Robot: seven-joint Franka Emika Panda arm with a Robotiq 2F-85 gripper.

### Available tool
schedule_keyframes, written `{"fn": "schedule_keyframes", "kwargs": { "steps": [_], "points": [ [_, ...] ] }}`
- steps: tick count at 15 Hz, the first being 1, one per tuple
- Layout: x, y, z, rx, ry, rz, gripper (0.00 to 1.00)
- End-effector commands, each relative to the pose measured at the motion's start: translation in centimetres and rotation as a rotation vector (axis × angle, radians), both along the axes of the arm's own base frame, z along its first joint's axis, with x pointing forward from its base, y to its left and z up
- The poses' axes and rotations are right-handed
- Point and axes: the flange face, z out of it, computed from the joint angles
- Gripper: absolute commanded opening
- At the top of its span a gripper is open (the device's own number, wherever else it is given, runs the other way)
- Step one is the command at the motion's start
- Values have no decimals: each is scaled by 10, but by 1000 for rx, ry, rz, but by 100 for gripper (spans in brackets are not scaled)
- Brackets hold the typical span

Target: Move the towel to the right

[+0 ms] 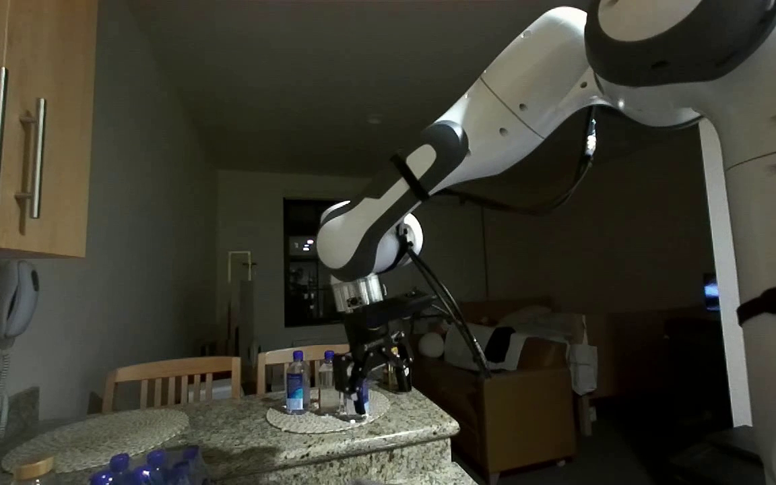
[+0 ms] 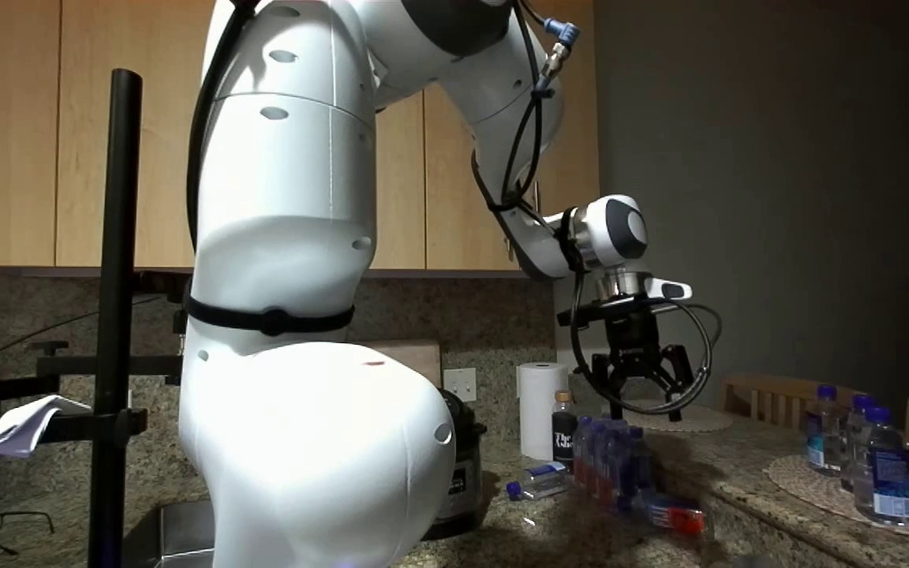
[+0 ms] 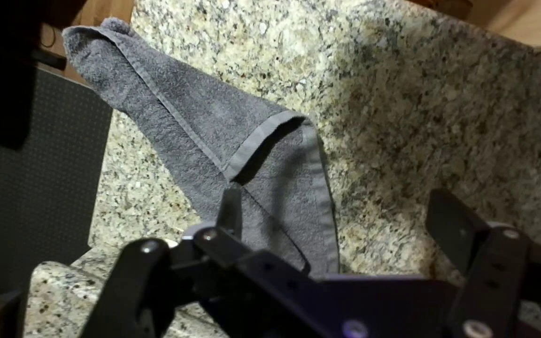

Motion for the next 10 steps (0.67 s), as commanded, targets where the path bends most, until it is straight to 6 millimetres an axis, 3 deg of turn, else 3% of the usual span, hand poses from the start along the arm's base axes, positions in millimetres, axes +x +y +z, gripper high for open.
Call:
{"fn": "schedule_keyframes", "kwargs": {
  "steps": [1,4,5,10],
  "points": [
    [-9,-18,30,-35,-74,-169,100],
    [-17,-34,48,-9,-69,-203,100],
    [-6,-26,35,-11,-69,-166,100],
    [-10,-34,47,-12,-77,-184,100]
  ]
}}
